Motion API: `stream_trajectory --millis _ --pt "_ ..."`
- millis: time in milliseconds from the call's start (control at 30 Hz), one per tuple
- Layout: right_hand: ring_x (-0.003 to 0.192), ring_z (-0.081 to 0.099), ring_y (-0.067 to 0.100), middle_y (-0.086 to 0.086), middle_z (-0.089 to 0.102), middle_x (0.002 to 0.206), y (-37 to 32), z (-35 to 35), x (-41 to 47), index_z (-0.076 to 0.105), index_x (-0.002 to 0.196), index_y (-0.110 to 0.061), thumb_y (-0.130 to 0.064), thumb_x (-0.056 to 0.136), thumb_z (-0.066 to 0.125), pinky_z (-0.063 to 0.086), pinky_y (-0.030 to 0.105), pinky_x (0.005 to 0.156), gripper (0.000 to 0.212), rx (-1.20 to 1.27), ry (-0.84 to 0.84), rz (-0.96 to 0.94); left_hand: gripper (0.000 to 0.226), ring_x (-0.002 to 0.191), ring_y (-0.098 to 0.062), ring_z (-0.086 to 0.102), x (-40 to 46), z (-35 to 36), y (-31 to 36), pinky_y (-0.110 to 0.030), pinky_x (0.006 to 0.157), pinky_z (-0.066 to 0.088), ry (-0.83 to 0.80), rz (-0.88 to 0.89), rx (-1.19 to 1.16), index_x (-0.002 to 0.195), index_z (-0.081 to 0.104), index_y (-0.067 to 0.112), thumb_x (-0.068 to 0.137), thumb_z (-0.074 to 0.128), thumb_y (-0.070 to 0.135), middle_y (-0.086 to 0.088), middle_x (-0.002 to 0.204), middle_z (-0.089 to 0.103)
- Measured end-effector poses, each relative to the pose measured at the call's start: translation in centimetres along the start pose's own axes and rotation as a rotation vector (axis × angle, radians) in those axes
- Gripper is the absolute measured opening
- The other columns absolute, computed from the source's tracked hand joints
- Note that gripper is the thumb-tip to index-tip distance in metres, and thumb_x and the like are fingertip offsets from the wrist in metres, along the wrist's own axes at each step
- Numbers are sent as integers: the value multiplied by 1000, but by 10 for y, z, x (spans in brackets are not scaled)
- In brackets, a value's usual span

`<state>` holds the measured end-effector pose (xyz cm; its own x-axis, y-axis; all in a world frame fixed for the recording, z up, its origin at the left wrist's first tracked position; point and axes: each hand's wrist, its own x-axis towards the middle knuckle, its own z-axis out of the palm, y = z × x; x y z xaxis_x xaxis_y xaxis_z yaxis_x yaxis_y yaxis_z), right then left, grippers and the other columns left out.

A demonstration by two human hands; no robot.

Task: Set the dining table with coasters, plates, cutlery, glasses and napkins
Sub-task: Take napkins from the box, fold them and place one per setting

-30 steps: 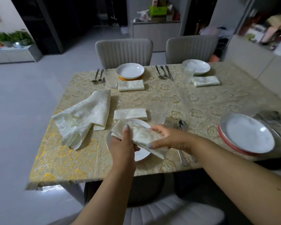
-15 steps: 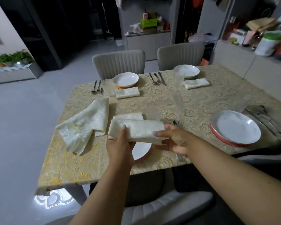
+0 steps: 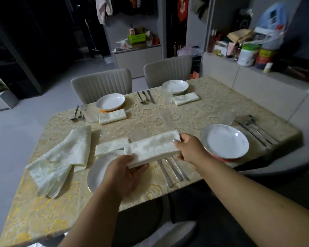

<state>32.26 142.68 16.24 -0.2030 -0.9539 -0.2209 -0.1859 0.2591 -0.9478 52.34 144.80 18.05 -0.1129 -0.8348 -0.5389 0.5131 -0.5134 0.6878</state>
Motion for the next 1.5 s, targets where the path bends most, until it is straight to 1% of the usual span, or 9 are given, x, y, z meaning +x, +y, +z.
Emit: stream_trajectory --millis 100,233,367,567,733,1000,1133,1333,1500 --pt "49 48 10 -2 55 73 4 -39 16 60 108 -15 -17 99 47 42 22 52 16 -69 25 -2 25 85 -40 70 19 28 -6 -36 56 61 -83 -123 28 117 45 -10 93 46 -2 -33 108 63" --pt "55 51 11 6 57 84 12 -102 50 59 118 -3 -13 98 50 42 18 46 25 -115 54 9 17 57 -25 70 54 79 -28 -26 46 56 -86 -112 222 109 51 -9 92 49 -6 -24 78 67" --pt "74 57 21 8 59 95 19 -163 100 48 115 -18 -17 89 65 45 24 57 31 -157 204 -16 9 57 -22 70 95 143 -49 -25 50 58 -58 -30 334 100 55 -7 92 54 -3 -19 64 67" --pt "79 57 20 -2 61 83 29 -217 187 60 83 -23 -9 89 59 41 24 64 16 -351 222 -89 33 62 -29 69 163 218 -71 -32 53 59 134 282 445 108 40 13 89 63 -2 -24 82 64" --pt "77 52 18 4 59 96 36 -225 242 69 108 -14 -13 95 44 38 21 61 28 -349 128 1 11 61 -29 68 225 238 -88 -30 54 58 182 386 577 91 51 3 91 62 4 -26 91 63" --pt "121 49 36 22 52 131 67 -217 278 52 126 1 -34 101 34 39 35 95 47 -427 -50 102 6 74 -19 62 292 236 -125 -33 69 56 296 327 637 94 61 9 94 58 4 -8 89 64" --pt "101 52 28 19 52 110 85 -213 289 56 110 -9 -50 98 30 35 31 83 50 -464 -51 158 15 78 -20 64 312 235 -140 -40 74 56 370 343 788 88 63 23 91 61 9 0 85 67" --pt "143 10 40 21 20 154 101 -206 284 9 151 -7 -12 101 24 14 43 116 52 -751 -142 72 10 71 -16 62 319 232 -162 -28 64 53 384 287 907 94 63 22 88 65 13 5 81 64" --pt "136 31 31 14 34 148 102 -195 280 34 142 -7 -36 102 24 29 41 111 50 -771 -211 84 12 73 -19 61 322 228 -164 -26 64 47 403 303 1018 98 64 21 86 68 24 2 81 62"
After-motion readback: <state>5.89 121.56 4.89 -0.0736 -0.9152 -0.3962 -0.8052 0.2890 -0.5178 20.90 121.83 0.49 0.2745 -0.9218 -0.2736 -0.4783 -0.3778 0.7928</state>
